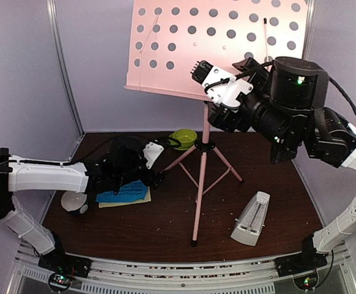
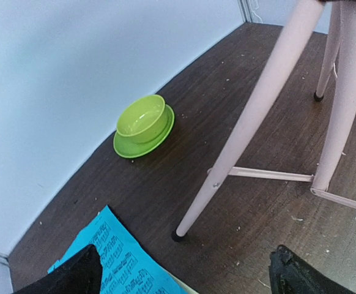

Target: Set up the instrument practice props

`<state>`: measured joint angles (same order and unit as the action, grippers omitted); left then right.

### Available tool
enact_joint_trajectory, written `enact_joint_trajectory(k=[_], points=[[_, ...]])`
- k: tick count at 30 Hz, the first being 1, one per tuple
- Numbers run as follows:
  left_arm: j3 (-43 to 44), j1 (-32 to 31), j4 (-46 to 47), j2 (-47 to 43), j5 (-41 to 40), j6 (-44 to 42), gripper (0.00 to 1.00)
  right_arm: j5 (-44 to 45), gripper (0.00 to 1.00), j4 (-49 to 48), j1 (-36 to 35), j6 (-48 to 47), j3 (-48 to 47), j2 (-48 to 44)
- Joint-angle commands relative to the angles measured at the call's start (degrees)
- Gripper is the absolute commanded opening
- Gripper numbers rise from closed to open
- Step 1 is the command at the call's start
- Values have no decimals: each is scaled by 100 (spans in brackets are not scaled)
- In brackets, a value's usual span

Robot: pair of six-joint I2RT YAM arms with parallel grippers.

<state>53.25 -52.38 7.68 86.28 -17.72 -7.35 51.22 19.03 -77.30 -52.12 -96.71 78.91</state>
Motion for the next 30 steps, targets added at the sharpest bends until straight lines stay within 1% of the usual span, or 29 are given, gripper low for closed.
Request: enact_joint_trajectory(k=[1,4,7,11,15,19,22,26,28,30], points=[[-28,17,-870,-571,-214,1097,98,-380,100,314,-92,791,-85,-506],[4,16,-1450,-879,-308,1629,98,-753,100,543,-123,1165,-78,-700],[1,17,-1959,-1134,-339,2122,98,-1100,100,820,-160,1571,-279,-799],[-75,26,-2622,-1438,-367,2586,98,-1682,100,1148,-234,2000,-484,-964],[-198,89,-3134,-1699,-137,2939,98,-2265,100,1554,-338,2413,-807,-967],[-231,374,-3745,-1630,97,3457,94,-2371,100,1964,-535,2983,-1286,-780],[-210,386,-3977,-1459,325,3367,89,-2445,100,2112,-656,3500,-1378,-725],[-375,384,-4118,-1206,428,2905,85,-2618,100,2052,-798,4102,-905,-927],[-349,386,-4193,-1010,582,2541,79,-2810,100,1975,-804,4415,-622,-1033],[-371,384,-4107,-821,570,2239,74,-2909,100,1948,-813,4692,-431,-1086]])
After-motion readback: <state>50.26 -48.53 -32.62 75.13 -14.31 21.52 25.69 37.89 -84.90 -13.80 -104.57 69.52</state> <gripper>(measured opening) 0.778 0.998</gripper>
